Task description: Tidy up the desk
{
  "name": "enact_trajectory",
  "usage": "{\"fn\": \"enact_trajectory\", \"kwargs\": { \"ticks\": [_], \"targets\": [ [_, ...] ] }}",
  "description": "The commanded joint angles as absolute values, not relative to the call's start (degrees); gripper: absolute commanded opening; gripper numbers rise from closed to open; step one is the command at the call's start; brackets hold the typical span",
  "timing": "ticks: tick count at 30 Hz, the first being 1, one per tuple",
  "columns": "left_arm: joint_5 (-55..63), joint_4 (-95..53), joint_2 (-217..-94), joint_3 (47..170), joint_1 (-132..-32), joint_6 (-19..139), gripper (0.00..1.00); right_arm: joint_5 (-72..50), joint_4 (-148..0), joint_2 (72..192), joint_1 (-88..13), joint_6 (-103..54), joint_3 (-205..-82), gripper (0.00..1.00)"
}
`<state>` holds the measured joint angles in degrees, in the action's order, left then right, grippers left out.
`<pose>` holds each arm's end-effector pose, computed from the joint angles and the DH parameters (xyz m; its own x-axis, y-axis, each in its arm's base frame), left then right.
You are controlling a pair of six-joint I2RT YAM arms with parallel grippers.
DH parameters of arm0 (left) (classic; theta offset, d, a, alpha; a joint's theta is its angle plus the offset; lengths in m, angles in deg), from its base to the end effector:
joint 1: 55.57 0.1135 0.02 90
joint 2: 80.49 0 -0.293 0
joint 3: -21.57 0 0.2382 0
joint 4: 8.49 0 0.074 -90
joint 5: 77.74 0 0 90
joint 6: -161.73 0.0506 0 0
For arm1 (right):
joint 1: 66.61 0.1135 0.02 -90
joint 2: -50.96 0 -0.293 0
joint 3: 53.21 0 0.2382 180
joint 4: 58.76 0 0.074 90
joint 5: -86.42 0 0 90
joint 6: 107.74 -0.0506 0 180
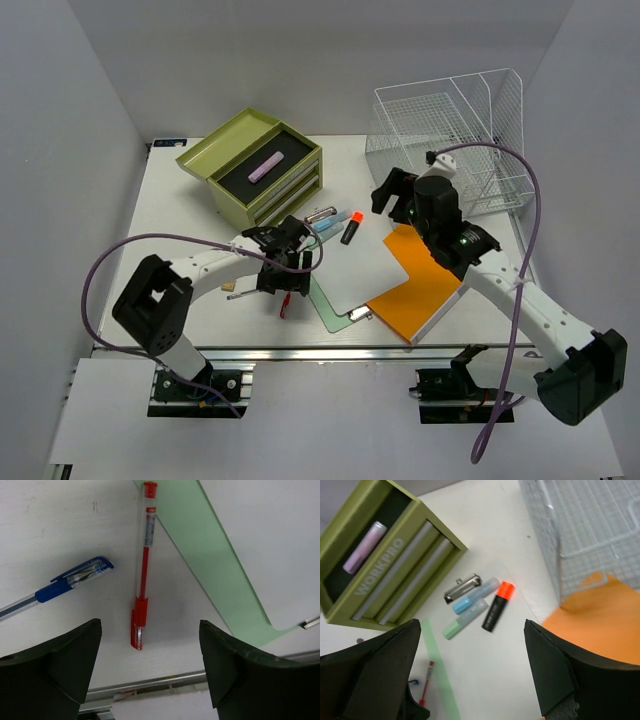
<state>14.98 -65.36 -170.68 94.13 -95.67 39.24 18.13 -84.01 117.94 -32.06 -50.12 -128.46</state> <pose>0.2167 -0.1793 0.2143 -0.9621 0.1087 -0.2500 0.1386 0.9848 -0.1050 0.2222 0.1303 0.3821 -0.3293 0.3774 -0.8656 -0.0701 0.9044 0.4210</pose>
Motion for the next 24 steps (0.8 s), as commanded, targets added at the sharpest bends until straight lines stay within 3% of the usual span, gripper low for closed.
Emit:
{"fn": "enact_trajectory", "kwargs": {
  "ticks": [1, 5, 11, 15, 16, 19, 24],
  "targets": [
    [20.0, -63.9, -172.3, 94.9, -96.5, 37.6, 0.86, 20.7, -85.9, 113.5, -32.6, -50.7, -126.2, 0.89],
    [22.5, -63.9, -176.1, 93.8, -97.4, 37.1, 0.66, 22.1, -87.6, 111.3, -32.9, -51.4, -124.0, 0.89],
    [22.6, -61.2, -179.9, 92.8, -97.5, 37.5, 0.48, 22.3, -88.2, 109.5, -32.9, -51.8, -122.6, 0.89],
    [20.3, -60.6, -180.3, 93.3, -98.1, 38.2, 0.1, 22.5, -88.8, 109.2, -32.9, -51.8, -122.6, 0.89],
    [20.4, -60.7, -179.4, 93.3, -98.7, 38.9, 0.06, 22.9, -89.1, 109.1, -32.9, -51.8, -122.6, 0.89],
    [20.6, -62.4, -177.4, 94.6, -99.3, 41.0, 0.0, 24.5, -88.8, 108.8, -32.9, -51.7, -122.3, 0.89],
    [23.1, -69.5, -174.6, 103.3, -99.6, 47.3, 0.0, 26.2, -88.9, 108.5, -32.9, -51.0, -122.1, 0.89]
  ]
}}
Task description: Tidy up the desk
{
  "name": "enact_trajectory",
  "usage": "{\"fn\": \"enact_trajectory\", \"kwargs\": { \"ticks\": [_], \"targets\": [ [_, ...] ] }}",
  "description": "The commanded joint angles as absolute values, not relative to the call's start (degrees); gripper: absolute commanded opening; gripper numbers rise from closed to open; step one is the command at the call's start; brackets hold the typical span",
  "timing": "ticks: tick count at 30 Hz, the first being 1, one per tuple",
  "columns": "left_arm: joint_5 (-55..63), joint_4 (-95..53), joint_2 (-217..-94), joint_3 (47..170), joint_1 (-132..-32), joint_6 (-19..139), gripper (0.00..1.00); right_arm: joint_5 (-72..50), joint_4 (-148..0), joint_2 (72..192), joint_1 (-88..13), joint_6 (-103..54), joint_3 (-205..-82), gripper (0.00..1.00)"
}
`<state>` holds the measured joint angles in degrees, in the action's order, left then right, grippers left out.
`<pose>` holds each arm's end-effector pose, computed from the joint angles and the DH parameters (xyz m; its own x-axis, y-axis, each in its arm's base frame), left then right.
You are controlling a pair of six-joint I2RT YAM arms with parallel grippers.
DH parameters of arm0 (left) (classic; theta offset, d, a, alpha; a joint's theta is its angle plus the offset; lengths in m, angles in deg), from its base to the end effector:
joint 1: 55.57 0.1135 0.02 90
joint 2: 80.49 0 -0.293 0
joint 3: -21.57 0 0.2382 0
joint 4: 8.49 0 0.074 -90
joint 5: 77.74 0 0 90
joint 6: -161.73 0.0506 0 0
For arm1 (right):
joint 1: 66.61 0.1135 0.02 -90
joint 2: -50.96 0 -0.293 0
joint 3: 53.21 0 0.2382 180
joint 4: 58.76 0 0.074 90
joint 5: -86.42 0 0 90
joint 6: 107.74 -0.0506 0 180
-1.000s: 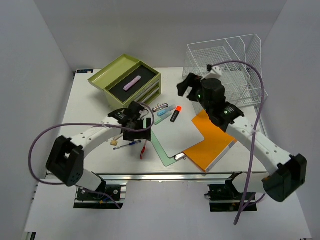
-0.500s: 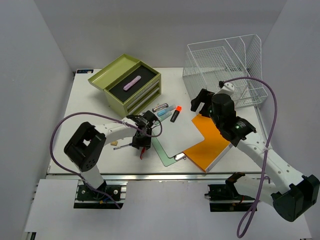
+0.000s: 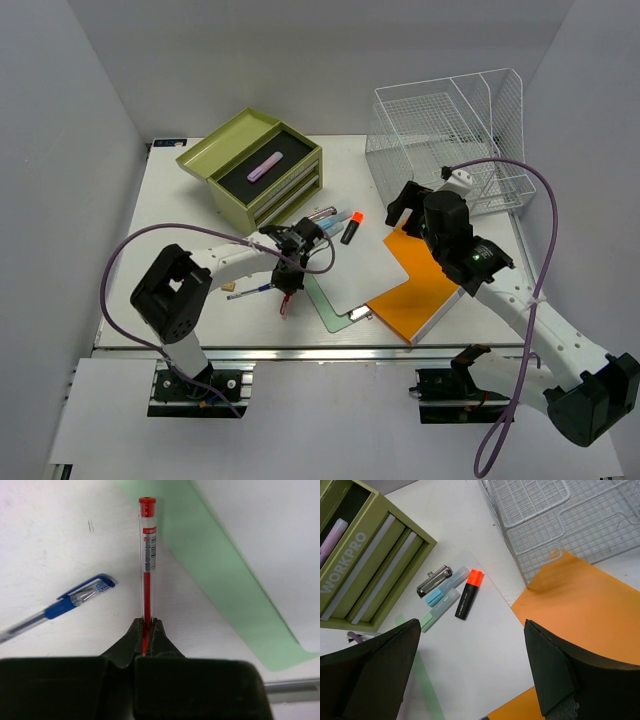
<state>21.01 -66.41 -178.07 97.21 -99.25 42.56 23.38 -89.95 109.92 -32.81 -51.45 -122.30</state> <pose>0.2233 -0.2026 0.1929 -0.9449 0.2362 -0.2267 0.2321 0.9716 0.0449 0.1911 0.1003 0.3636 -0.3285 0.3754 -0.8667 0.0457 0.9229 0.3824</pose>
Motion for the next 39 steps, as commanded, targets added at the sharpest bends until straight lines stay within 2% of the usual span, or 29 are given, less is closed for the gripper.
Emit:
{"fn": "enact_trajectory", "kwargs": {
  "ticks": [1, 5, 7, 12, 15, 19, 23, 26, 27, 28, 31, 32, 36, 38, 39],
  "targets": [
    [23.3, -71.1, -174.0, 107.7, -99.6, 51.4, 0.0, 26.3, -88.9, 108.4, -32.9, -50.6, -122.1, 0.89],
    [29.5, -73.4, -171.9, 120.5, -99.6, 64.1, 0.0, 26.6, -88.3, 108.1, -33.0, -48.1, -121.7, 0.89],
    [32.5, -69.8, -171.6, 124.3, -98.9, 72.2, 0.0, 26.5, -87.4, 108.4, -33.1, -46.8, -121.2, 0.89],
    [23.3, -70.5, -179.2, 142.5, -85.2, 83.4, 0.0, 22.3, -84.6, 111.4, -33.1, -47.6, -121.5, 0.89],
    [21.2, -71.1, -183.0, 149.9, -80.8, 90.6, 0.0, 20.8, -83.2, 113.3, -33.1, -46.6, -122.0, 0.89],
    [18.2, -71.5, -189.3, 154.3, -77.7, 97.9, 0.0, 20.3, -83.2, 115.6, -33.1, -45.8, -123.3, 0.89],
    [13.8, -77.1, -195.3, 161.5, -75.1, 98.8, 0.0, 20.7, -84.6, 117.7, -33.1, -45.9, -124.8, 0.89],
    [14.4, -77.6, -195.5, 160.6, -74.8, 99.4, 0.0, 21.0, -84.8, 118.7, -33.2, -45.8, -125.5, 0.89],
    [14.6, -77.2, -195.3, 160.0, -74.8, 99.3, 0.06, 20.9, -84.8, 119.2, -33.2, -45.7, -125.6, 0.89],
    [15.4, -77.2, -194.9, 159.4, -74.7, 99.1, 0.16, 20.9, -85.0, 119.2, -33.1, -45.6, -126.1, 0.9],
    [16.3, -78.8, -193.3, 159.3, -74.7, 97.3, 0.31, 20.6, -85.5, 119.4, -33.2, -45.3, -126.4, 0.89],
    [16.2, -79.2, -192.6, 159.0, -74.7, 97.0, 0.48, 20.4, -85.7, 119.2, -33.1, -45.2, -126.5, 0.89],
    [16.5, -77.0, -183.4, 153.5, -74.7, 94.0, 0.65, 18.6, -85.3, 117.6, -33.1, -44.7, -126.0, 0.89],
    [15.8, -76.9, -179.5, 150.2, -74.7, 91.8, 0.98, 16.7, -85.1, 116.3, -33.1, -44.5, -125.5, 0.89],
    [15.0, -77.0, -175.1, 148.4, -74.8, 88.7, 0.98, 16.3, -85.0, 115.8, -33.1, -44.5, -125.2, 0.89]
  ]
}}
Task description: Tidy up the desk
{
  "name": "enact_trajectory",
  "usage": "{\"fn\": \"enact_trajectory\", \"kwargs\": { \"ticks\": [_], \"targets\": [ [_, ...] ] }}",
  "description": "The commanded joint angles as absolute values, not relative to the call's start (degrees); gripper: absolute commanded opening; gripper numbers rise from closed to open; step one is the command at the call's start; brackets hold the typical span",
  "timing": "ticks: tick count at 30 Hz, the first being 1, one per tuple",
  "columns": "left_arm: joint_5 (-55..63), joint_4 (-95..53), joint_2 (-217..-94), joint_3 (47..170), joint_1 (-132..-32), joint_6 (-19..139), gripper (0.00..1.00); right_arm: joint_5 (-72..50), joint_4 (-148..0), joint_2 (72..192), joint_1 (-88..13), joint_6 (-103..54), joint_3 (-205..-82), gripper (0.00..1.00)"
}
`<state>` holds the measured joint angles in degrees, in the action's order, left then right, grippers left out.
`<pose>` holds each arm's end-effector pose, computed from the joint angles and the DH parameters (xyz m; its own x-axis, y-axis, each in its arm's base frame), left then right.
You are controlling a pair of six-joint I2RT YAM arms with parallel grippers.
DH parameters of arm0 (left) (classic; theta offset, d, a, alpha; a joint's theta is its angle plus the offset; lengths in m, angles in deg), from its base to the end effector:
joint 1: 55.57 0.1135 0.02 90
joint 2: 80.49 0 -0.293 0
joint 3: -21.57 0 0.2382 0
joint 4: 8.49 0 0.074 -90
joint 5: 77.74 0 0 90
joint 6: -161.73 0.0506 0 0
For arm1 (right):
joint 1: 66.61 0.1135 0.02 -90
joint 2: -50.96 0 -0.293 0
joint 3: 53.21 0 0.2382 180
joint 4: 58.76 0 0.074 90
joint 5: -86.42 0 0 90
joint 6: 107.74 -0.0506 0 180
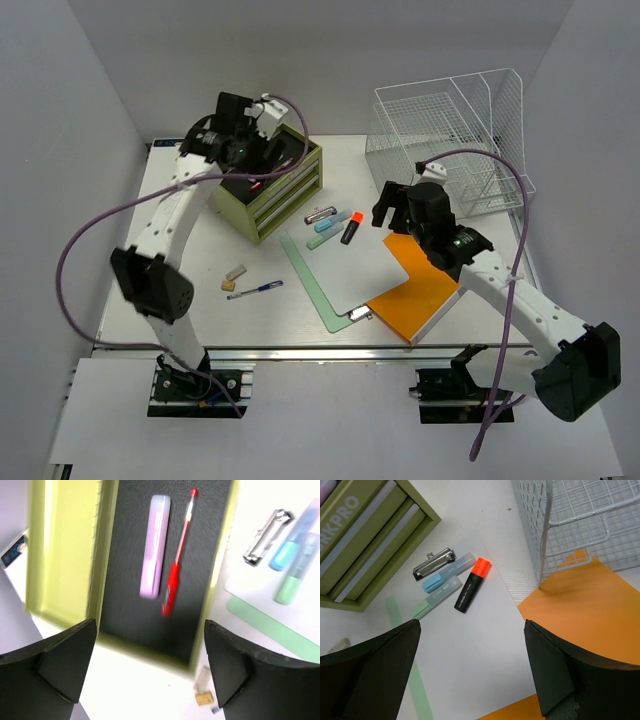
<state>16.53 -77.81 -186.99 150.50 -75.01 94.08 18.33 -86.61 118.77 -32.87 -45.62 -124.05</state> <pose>0.3864 -0.1324 0.3945 -0.5287 0.5887 -0.6114 0.5244 0.7930 0.3101 0.2242 0.1270 0.3466 -0.4178 0.2426 -0.8755 -0.0433 0.9573 0.2860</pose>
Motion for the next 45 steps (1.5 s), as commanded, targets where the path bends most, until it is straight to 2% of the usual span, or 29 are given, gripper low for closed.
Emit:
{"fn": "enact_trajectory", "kwargs": {
  "ticks": [1, 6, 9, 14, 16, 20, 26, 35, 42, 45],
  "targets": [
    [13.7, -76.5, -172.5, 145.8, -74.7, 87.8, 0.98, 15.5, -85.0, 115.5, -33.2, -44.5, -124.8, 0.9],
    [0.5, -69.1, -155.5, 115.7, -74.8, 83.5, 0.98, 14.5, -85.0, 112.4, -33.1, -44.4, -121.3, 0.89],
    [-7.2, -66.7, -148.6, 103.9, -75.2, 84.1, 0.98, 14.6, -86.4, 111.7, -33.1, -44.4, -120.9, 0.89],
    [-7.3, -68.5, -148.4, 99.6, -78.2, 81.1, 0.98, 13.7, -89.3, 111.3, -33.2, -45.1, -120.9, 0.89],
    [-2.5, -64.7, -148.8, 95.3, -79.6, 79.5, 0.98, 13.7, -89.0, 110.7, -33.1, -45.6, -119.8, 0.89],
    [-6.2, -64.0, -154.7, 93.6, -79.7, 75.3, 0.96, 14.7, -88.9, 109.3, -33.1, -45.9, -119.3, 0.89],
    [-2.8, -60.1, -159.2, 88.5, -79.9, 74.7, 0.96, 13.7, -89.3, 108.3, -33.1, -46.5, -117.9, 0.89],
    [-0.7, -61.5, -173.9, 90.4, -80.7, 74.6, 0.9, 14.0, -89.7, 104.0, -33.2, -48.1, -114.7, 0.89],
    [5.1, -63.2, -180.1, 93.5, -82.4, 72.9, 0.81, 15.0, -89.9, 100.9, -33.1, -48.8, -112.8, 0.9],
    [8.7, -64.9, -181.3, 93.4, -86.1, 69.4, 0.74, 16.3, -90.5, 100.0, -33.2, -48.9, -113.1, 0.89]
  ]
}}
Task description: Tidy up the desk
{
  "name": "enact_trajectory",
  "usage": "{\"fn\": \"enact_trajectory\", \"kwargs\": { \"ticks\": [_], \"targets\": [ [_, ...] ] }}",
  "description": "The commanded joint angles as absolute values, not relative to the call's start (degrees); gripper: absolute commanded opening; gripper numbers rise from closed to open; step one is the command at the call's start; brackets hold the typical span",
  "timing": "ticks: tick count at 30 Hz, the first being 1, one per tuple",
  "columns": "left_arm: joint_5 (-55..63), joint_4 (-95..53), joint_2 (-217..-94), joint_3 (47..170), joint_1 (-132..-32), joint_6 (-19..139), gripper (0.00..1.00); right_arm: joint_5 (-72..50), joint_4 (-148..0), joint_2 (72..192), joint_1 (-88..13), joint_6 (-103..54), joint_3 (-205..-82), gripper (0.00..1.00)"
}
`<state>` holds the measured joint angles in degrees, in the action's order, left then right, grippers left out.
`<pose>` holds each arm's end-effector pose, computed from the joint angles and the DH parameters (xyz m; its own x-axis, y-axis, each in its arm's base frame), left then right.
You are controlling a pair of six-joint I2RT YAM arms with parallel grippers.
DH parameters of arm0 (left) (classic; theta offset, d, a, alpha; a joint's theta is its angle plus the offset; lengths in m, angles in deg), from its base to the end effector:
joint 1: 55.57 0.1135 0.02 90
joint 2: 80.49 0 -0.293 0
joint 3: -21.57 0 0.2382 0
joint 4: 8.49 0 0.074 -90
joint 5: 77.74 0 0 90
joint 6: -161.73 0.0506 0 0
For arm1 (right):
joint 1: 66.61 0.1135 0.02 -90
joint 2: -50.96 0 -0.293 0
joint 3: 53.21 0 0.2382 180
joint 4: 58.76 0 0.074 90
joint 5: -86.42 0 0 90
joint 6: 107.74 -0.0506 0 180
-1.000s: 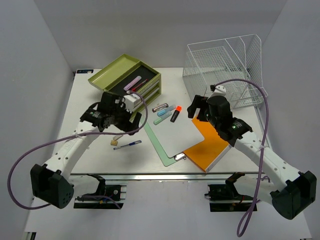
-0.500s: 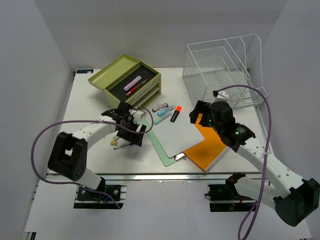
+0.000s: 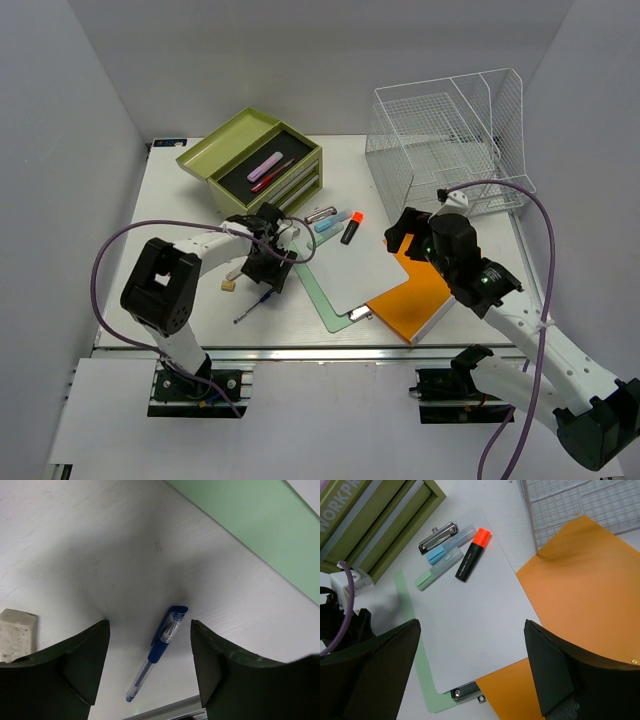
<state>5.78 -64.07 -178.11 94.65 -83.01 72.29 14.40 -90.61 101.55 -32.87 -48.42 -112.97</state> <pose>0.2608 -0.1419 0.1825 -0.8696 0.4625 -0.1727 0.4836 0.8684 -0.1095 0.1599 0.0880 0.3307 -0.4245 0.3001 -0.8543 -0.0871 0.9256 0.3684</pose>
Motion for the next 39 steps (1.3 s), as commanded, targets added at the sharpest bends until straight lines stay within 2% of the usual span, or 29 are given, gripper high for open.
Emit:
{"fn": "enact_trajectory", "kwargs": {
  "ticks": [1, 3, 9, 14, 16, 17, 19, 20, 22, 24, 30, 34, 37, 39],
  "targets": [
    [10.0, -66.0, -181.6, 93.0, -88.7, 66.6, 0.7, 16.5, -90.7, 99.7, -33.2, -48.9, -113.1, 0.89],
    [12.5, -67.8, -182.6, 92.6, -91.2, 62.3, 0.65, 16.5, -90.7, 98.8, -33.1, -48.9, -113.0, 0.89],
    [19.5, -74.4, -188.8, 92.6, -101.0, 49.4, 0.58, 16.0, -90.6, 97.0, -33.2, -50.2, -111.6, 0.89],
    [21.0, -73.1, -190.8, 91.1, -101.6, 45.3, 0.54, 15.7, -90.9, 96.1, -33.1, -50.5, -111.1, 0.89],
    [21.7, -72.6, -190.8, 90.4, -101.5, 44.1, 0.37, 16.4, -91.2, 94.9, -33.2, -50.7, -110.9, 0.89],
    [21.7, -72.8, -190.8, 90.4, -101.5, 44.0, 0.37, 16.4, -91.0, 94.9, -33.2, -50.7, -110.9, 0.89],
    [21.5, -72.6, -191.3, 91.9, -101.6, 43.8, 0.28, 16.4, -90.1, 94.1, -33.2, -51.0, -110.0, 0.89],
    [21.5, -72.1, -191.6, 92.4, -101.6, 43.9, 0.2, 16.4, -89.9, 93.9, -33.1, -51.1, -109.7, 0.89],
    [21.7, -71.9, -192.1, 94.2, -101.6, 44.2, 0.17, 16.5, -89.6, 93.9, -33.2, -51.0, -109.8, 0.89],
    [23.1, -72.4, -192.4, 96.8, -101.6, 45.0, 0.0, 17.2, -89.9, 93.9, -33.2, -51.0, -110.2, 0.89],
    [28.9, -79.0, -190.0, 110.5, -101.5, 46.6, 0.0, 16.1, -88.9, 94.3, -33.1, -48.9, -112.1, 0.9],
    [38.0, -83.1, -186.7, 130.6, -101.4, 53.2, 0.0, 16.0, -88.1, 95.0, -33.2, -46.3, -113.6, 0.89],
    [40.0, -81.7, -185.6, 143.7, -99.8, 62.6, 0.0, 16.1, -86.5, 95.3, -33.2, -44.3, -114.2, 0.89],
    [40.7, -77.9, -185.2, 147.9, -97.5, 67.2, 0.0, 16.7, -85.5, 96.0, -33.2, -43.7, -114.8, 0.89]
  ]
}}
